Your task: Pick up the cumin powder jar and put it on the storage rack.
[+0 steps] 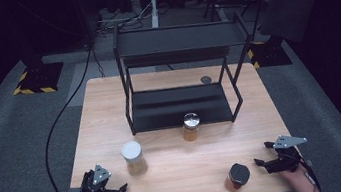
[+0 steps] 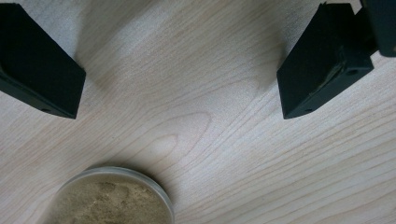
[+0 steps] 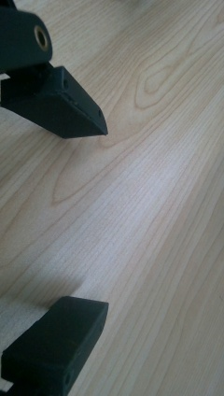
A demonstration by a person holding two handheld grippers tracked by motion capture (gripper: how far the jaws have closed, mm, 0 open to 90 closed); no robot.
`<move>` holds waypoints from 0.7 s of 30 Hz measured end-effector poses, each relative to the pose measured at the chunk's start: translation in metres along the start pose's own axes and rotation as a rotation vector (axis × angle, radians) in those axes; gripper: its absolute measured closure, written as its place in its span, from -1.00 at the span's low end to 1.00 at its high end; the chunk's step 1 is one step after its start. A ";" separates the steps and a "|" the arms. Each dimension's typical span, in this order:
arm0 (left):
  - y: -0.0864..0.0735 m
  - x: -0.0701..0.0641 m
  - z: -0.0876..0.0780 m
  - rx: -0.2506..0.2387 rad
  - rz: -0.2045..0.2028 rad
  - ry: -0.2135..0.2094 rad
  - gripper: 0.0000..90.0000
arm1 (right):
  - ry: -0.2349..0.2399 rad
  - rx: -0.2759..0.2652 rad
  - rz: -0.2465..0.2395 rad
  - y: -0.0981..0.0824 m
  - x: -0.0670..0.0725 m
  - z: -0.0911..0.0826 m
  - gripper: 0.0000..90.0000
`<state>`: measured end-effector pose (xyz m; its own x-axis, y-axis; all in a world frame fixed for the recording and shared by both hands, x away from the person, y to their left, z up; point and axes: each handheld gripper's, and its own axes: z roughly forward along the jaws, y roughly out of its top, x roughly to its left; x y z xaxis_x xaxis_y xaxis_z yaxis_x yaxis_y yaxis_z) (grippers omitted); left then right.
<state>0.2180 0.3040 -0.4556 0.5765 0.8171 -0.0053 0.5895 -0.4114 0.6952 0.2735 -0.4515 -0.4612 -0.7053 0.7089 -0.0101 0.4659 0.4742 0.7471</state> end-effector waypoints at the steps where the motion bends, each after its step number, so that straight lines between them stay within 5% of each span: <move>1: 0.000 0.000 0.000 0.000 -0.001 0.001 -0.98 | 0.000 0.000 0.000 0.000 0.000 0.000 -0.72; 14: 0.005 -0.003 -0.002 0.012 -0.006 -0.002 -0.91 | -0.002 -0.001 0.003 0.000 0.000 0.000 -0.71; 21: 0.016 -0.013 -0.011 -0.021 0.001 -0.021 -0.91 | 0.001 -0.003 0.006 0.000 -0.001 0.000 -0.71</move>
<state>0.2137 0.2909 -0.4365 0.5886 0.8082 -0.0197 0.5772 -0.4030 0.7102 0.2737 -0.4523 -0.4615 -0.7029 0.7113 -0.0054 0.4686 0.4687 0.7488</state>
